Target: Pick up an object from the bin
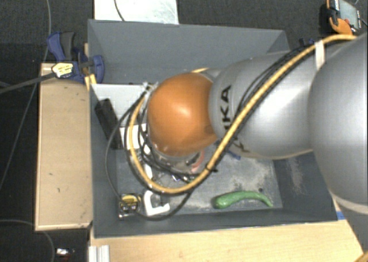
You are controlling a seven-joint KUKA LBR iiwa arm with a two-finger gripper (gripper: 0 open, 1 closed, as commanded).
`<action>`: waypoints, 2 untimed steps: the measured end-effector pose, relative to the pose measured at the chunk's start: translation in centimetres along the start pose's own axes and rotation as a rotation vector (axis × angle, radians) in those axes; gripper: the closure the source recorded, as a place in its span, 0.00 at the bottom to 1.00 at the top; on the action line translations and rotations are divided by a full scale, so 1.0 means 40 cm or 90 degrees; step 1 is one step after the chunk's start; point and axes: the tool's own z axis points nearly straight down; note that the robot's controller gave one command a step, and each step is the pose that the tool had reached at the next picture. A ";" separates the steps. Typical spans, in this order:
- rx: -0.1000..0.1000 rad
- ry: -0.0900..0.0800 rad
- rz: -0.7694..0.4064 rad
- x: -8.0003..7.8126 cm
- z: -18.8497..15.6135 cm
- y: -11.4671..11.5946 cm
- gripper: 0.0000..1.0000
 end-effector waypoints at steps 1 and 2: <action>-0.001 0.006 -0.185 -0.033 0.156 -0.022 0.00; -0.002 0.003 -0.444 -0.020 0.223 -0.107 0.00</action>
Offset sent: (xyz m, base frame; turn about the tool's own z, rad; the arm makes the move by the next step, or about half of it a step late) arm 0.0300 -0.0346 -0.0908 -0.6991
